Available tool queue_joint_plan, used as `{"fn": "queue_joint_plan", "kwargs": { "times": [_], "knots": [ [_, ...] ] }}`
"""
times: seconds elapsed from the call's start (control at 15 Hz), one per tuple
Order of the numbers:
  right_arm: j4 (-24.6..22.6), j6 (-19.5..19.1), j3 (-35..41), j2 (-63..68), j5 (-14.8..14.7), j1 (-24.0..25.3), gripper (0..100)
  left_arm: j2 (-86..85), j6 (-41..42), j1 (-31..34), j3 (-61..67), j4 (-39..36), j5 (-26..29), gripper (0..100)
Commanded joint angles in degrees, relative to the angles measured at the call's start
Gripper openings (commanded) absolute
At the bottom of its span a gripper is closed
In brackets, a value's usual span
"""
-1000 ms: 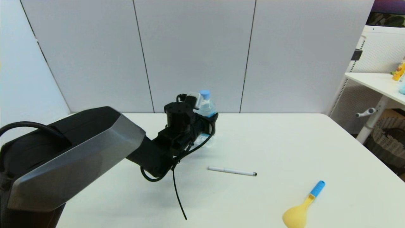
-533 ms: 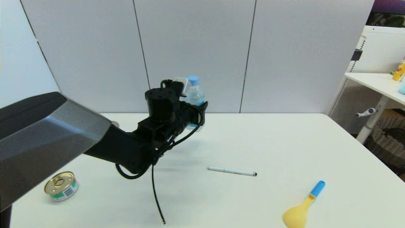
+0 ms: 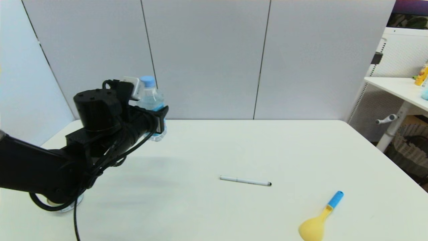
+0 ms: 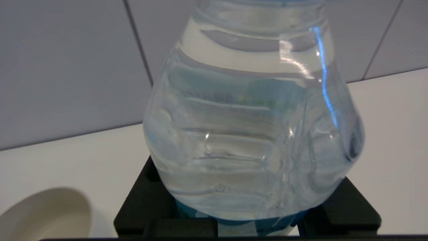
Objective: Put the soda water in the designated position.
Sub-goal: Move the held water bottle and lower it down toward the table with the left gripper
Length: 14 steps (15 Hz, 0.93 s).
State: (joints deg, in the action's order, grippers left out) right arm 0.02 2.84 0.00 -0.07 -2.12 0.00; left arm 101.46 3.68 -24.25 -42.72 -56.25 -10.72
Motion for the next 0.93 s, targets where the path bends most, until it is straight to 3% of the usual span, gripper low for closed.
{"fn": "queue_joint_plan", "kwargs": {
  "times": [0.07,0.93],
  "knots": [
    [0.0,0.1,0.0,0.1,0.0,0.0,100,-1.8,-0.3,2.2,2.8,-0.6,-0.3,0],
    [0.0,0.1,0.0,0.1,-0.1,0.0,100,5.9,-2.2,3.9,10.6,-10.3,-0.4,0]
  ]
}}
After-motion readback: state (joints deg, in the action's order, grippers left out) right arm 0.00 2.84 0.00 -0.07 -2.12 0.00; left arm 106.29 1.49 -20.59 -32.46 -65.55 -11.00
